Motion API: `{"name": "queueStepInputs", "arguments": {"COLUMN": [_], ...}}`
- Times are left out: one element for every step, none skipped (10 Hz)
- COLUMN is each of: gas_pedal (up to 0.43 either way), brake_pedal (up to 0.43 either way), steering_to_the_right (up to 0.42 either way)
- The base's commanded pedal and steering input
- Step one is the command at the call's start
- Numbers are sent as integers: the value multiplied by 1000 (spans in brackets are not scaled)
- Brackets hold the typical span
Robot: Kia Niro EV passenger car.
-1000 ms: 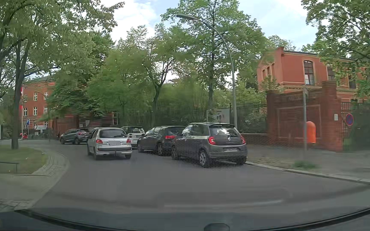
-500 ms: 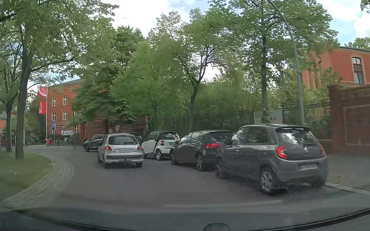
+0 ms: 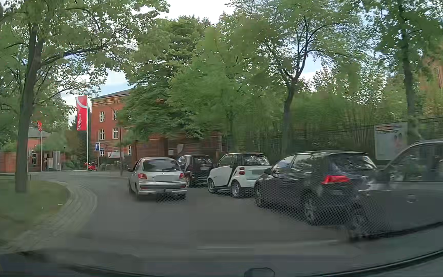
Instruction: Follow the waypoints while adhering to traffic rules and regulations
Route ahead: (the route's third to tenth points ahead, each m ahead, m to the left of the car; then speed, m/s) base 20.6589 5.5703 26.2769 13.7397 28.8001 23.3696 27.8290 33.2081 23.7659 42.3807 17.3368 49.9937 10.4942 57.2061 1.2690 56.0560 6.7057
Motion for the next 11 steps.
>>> {"name": "queueStepInputs", "arguments": {"gas_pedal": [220,209,209,169,39,0,0,0,0,0,0], "brake_pedal": [18,18,18,18,18,18,18,18,18,18,18], "steering_to_the_right": [-190,-182,-179,-178,-173,-167,-165,-164,-164,-164,-164]}}
